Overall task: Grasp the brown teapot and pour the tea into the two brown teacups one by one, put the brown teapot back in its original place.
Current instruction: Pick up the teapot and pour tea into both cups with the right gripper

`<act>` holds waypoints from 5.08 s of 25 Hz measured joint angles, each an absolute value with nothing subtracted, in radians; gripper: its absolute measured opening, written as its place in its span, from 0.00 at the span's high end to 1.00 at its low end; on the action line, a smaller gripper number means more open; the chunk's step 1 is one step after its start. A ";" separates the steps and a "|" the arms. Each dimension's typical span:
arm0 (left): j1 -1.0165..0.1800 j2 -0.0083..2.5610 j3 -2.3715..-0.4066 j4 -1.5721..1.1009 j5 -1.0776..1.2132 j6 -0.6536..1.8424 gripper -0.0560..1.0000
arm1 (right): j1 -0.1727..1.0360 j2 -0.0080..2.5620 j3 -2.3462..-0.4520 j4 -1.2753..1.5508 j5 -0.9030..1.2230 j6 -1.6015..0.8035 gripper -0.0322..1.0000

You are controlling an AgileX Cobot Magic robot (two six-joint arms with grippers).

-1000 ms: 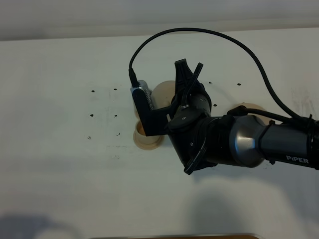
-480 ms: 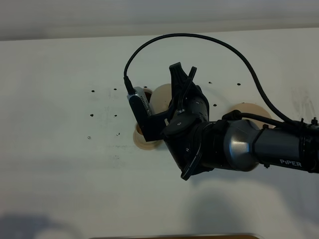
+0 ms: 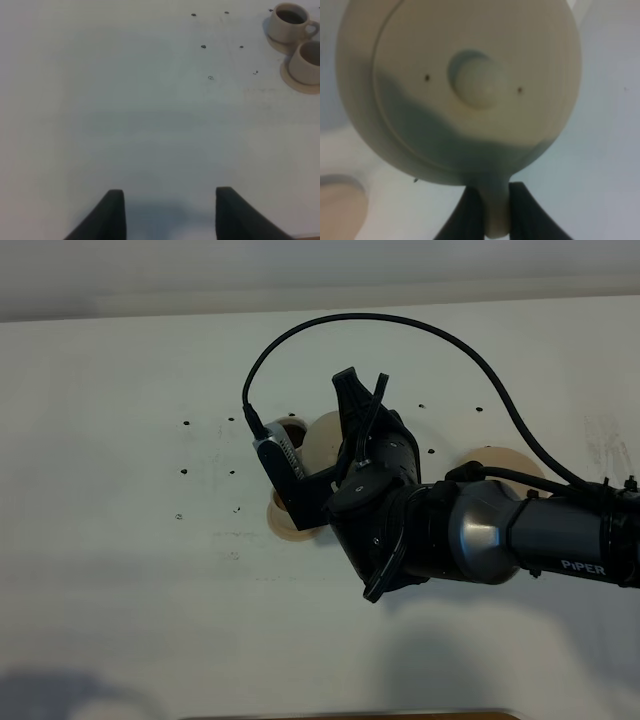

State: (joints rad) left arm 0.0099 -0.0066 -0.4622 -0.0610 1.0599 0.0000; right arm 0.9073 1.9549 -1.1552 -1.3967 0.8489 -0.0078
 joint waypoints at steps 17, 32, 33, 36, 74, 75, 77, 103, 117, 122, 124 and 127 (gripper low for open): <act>0.010 -0.007 -0.462 -0.061 1.060 0.000 0.50 | 0.912 1.955 -1.155 -1.442 0.900 -0.007 0.88; 0.010 -0.007 -0.462 -0.061 1.060 0.000 0.50 | 0.931 1.955 -1.155 -1.465 0.913 -0.008 0.88; 0.010 -0.007 -0.462 -0.061 1.060 0.000 0.50 | 0.931 1.955 -1.155 -1.466 0.915 -0.009 0.88; 0.010 -0.007 -0.462 -0.061 1.060 0.000 0.50 | 0.931 1.955 -1.155 -1.470 0.915 -0.019 0.88; 0.010 -0.007 -0.462 -0.061 1.060 0.000 0.50 | 0.944 1.997 -1.155 -1.503 0.919 -0.074 0.88; 0.010 -0.007 -0.462 -0.061 1.060 0.000 0.50 | 0.944 1.997 -1.155 -1.508 0.919 -0.075 0.88; 0.010 -0.007 -0.462 -0.061 1.060 0.000 0.50 | 0.944 1.997 -1.155 -1.511 0.919 -0.075 0.88; 0.010 -0.007 -0.462 -0.061 1.060 0.000 0.50 | 0.948 1.997 -1.155 -1.557 0.931 -0.078 0.88; 0.010 -0.007 -0.462 -0.061 1.060 0.000 0.50 | 0.950 1.997 -1.155 -1.588 0.941 -0.078 0.88; 0.010 -0.007 -0.462 -0.061 1.060 0.000 0.50 | 0.951 1.997 -1.155 -1.598 0.942 -0.078 0.88; 0.010 -0.007 -0.462 -0.061 1.060 0.000 0.50 | 0.951 1.997 -1.155 -1.603 0.942 -0.078 0.88; 0.010 -0.007 -0.462 -0.061 1.060 0.000 0.50 | 0.951 1.997 -1.155 -1.605 0.943 -0.078 0.88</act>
